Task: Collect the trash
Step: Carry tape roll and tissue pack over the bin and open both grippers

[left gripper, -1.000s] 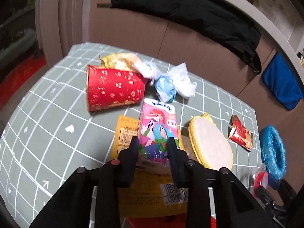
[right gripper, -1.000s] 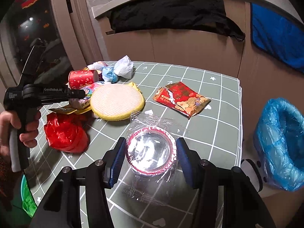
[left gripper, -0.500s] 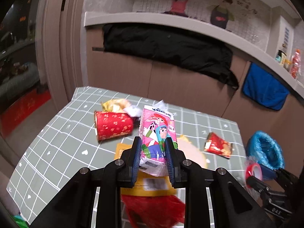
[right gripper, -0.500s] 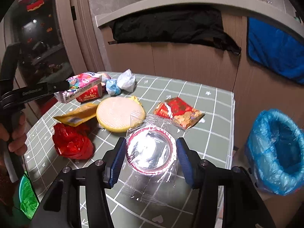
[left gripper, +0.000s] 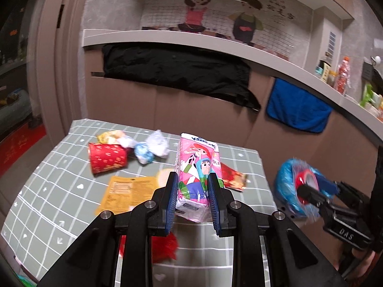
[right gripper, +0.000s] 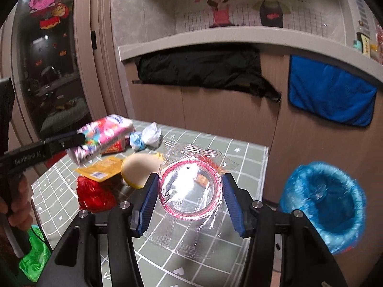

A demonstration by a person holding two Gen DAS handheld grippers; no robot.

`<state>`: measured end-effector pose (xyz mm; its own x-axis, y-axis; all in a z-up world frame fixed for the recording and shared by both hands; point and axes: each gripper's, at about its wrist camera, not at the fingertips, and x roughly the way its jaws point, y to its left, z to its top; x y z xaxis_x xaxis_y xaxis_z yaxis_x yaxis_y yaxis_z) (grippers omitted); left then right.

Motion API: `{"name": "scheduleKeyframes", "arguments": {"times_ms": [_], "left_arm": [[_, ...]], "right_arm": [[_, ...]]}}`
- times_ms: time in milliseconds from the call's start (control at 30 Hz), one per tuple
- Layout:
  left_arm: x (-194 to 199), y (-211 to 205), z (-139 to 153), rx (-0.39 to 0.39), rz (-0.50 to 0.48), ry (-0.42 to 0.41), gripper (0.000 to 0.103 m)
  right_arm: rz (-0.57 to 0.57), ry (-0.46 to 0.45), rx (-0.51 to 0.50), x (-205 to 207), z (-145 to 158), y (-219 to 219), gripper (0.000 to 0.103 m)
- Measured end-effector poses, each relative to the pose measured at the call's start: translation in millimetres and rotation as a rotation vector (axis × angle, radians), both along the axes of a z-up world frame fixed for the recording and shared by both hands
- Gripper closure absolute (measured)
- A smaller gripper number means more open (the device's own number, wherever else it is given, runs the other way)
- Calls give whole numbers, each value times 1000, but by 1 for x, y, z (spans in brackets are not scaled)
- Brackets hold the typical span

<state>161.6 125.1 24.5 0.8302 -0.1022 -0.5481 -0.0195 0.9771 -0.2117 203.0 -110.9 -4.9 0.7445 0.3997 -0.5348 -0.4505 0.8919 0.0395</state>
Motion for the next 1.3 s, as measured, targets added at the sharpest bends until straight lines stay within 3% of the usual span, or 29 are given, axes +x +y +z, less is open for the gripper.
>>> {"name": "scheduleKeyframes", "arguments": {"times_ms": [300,700,1067,1300], "left_arm": [[-2,-40,15,-10,-59,-63,77],[55,-142,25,-13,-209,-147,77],[104,-243,0,-4,-371,-113,77],[126,-274,-19,9,-412,-64,77]], "right_arm": [[-37,-86,-2,-8,26,-28,53],[-185,-186,24,9,53,-113,53],[-394,-162,26,29,36,-212,53],[-445,-107,50,44,17,-244,53]]}}
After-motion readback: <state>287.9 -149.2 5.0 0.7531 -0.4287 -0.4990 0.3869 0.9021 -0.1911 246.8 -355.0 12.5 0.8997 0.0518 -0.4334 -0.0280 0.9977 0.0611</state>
